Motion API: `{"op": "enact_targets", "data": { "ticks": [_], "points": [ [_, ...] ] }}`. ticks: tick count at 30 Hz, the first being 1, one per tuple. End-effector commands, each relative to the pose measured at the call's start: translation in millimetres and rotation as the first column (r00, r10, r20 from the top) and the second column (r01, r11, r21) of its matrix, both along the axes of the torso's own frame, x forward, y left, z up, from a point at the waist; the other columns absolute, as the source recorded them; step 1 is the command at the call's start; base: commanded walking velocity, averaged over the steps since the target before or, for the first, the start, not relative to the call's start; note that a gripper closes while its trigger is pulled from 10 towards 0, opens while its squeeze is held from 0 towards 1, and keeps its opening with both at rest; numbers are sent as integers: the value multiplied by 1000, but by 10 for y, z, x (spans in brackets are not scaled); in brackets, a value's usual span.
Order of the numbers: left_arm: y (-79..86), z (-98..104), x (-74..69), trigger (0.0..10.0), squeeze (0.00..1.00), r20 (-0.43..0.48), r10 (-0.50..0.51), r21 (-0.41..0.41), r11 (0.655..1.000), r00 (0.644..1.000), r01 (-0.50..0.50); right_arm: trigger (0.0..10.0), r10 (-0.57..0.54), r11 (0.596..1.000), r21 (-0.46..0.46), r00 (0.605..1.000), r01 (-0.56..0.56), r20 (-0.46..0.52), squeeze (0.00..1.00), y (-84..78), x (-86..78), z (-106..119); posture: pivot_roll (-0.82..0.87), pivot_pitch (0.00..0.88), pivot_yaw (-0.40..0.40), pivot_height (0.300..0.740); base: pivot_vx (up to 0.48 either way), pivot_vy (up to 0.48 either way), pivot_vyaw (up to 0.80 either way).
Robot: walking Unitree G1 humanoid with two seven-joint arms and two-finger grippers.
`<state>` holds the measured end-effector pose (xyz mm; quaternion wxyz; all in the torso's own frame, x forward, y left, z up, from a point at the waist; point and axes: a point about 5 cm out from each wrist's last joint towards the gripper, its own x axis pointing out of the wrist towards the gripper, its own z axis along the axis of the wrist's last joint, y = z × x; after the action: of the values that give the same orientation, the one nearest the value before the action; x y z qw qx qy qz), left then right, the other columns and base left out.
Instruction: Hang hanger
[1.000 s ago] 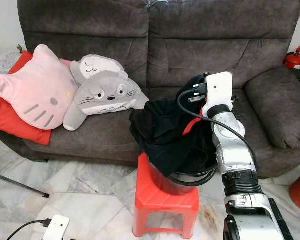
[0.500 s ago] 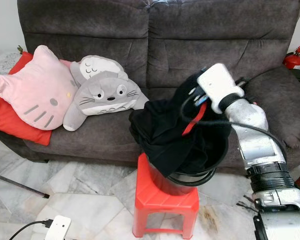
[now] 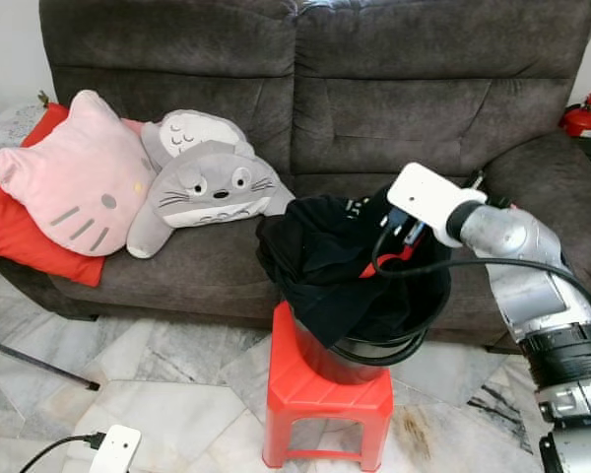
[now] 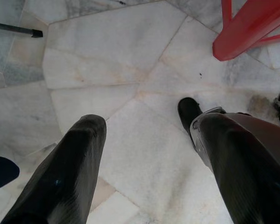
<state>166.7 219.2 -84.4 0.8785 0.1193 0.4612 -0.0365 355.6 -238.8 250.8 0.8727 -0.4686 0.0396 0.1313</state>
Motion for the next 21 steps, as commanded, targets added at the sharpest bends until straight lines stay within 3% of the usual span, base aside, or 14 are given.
{"op": "enact_targets", "data": {
  "ticks": [1, 5, 6, 9, 11, 14, 15, 19, 21],
  "points": [
    [17, -13, -30, 10000, 0, -22, -3, 3, 1000, 1000, 3, 10000, -61, 998, 14, 983, 59, 173, 0, -84, 21, 390, -182, 0, 60, 740, 0, 0, 0],
    [16, -11, -26, 10000, 0, -21, -3, 2, 1000, 1000, 3, 10000, -115, 993, 78, 918, 92, 381, 0, -102, 28, 761, -180, 0, 59, 740, 0, 0, 0],
    [16, -11, -26, 10000, 0, -21, -3, 2, 1000, 1000, 3, 10000, -115, 993, 78, 918, 92, 381, 0, -102, 28, 761, -180, 0, 59, 740, 0, 0, 0],
    [15, -10, -22, 10000, 0, -19, -2, 3, 1000, 1000, 2, 10000, -119, 991, 110, 862, 74, 493, 0, -73, 0, 970, -180, 0, 59, 740, 0, 0, 0],
    [14, -10, -22, 10000, 0, -19, -2, 3, 1000, 1000, 2, 10000, -122, 989, 132, 854, 63, 505, 0, -62, -4, 996, -179, 0, 58, 740, 0, 0, 0],
    [11, -10, -22, 10000, 0, -19, -3, 2, 1000, 1000, 3, 10000, -68, 985, 172, 905, -6, 419, 0, 51, 27, 830, -182, 0, 58, 740, 0, 0, 0],
    [11, -12, -25, 10000, 0, -20, -4, 1, 1000, 1000, 4, 10000, -22, 978, 202, 948, -45, 318, 0, 155, 40, 581, -182, 0, 57, 740, 0, 0, 0],
    [11, -13, -29, 10000, 0, -21, -5, 1, 1000, 1000, 5, 10000, 16, 971, 228, 977, -65, 212, 0, 259, 31, 283, -182, 0, 57, 740, 0, 0, 0],
    [11, -16, -36, 10000, 0, -22, -5, 1, 1000, 1000, 5, 10000, 28, 961, 270, 992, -61, 123, 0, 326, -3, 7, -181, 0, 54, 740, 0, 0, 0]
  ]
}}
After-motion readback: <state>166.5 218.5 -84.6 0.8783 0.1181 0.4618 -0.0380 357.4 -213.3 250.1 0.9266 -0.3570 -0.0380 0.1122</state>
